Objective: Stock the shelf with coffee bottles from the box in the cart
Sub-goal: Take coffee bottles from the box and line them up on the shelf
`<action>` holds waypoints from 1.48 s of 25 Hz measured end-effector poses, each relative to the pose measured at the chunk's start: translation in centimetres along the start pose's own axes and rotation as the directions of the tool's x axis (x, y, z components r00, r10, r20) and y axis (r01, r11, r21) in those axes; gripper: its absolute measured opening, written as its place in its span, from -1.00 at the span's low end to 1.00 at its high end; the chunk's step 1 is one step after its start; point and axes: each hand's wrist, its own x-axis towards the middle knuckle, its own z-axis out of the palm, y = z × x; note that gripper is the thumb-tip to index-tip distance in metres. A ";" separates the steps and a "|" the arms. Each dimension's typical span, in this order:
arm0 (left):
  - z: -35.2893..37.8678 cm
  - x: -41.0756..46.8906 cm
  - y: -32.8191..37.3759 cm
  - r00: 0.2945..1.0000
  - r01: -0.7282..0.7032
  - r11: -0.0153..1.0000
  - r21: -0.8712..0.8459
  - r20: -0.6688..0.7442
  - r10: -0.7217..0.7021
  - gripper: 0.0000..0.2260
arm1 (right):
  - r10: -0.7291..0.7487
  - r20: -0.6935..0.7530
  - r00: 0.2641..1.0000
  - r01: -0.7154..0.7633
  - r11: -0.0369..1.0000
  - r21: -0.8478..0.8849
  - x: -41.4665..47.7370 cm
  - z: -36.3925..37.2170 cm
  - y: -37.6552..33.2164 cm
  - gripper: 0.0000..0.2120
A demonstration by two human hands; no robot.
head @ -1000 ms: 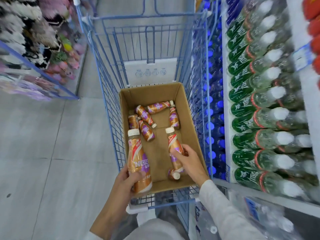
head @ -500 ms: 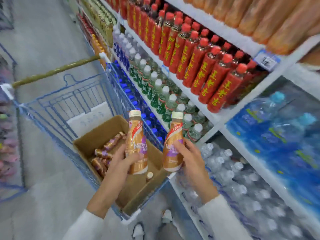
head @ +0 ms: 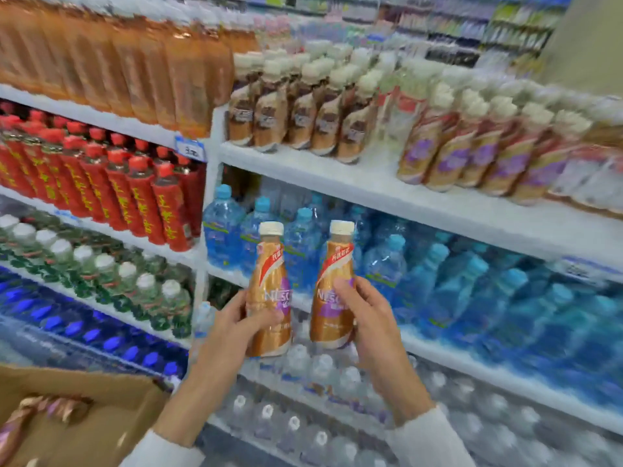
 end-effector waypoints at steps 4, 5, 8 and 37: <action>11.6 0.9 -0.3 0.997 -0.012 1.000 0.010 0.078 0.012 -0.59 | -0.093 -0.115 0.989 0.096 0.995 0.018 -0.5 -10.4 -4.6 -0.67; 14.1 1.1 -0.4 0.995 -0.020 1.000 0.012 0.098 0.019 -0.62 | -0.109 -0.136 0.985 0.113 0.993 0.018 -0.7 -12.7 -5.5 -0.69; 20.4 1.5 -0.3 0.985 -0.050 0.999 0.013 0.168 0.047 -0.62 | -0.127 -0.169 0.977 0.127 0.992 -0.010 -1.0 -18.8 -7.7 -0.80; 37.9 16.3 3.1 0.837 -0.543 0.693 0.475 0.236 0.494 -0.17 | -0.440 -0.318 0.840 0.300 0.864 -0.404 11.4 -29.4 -15.4 -0.32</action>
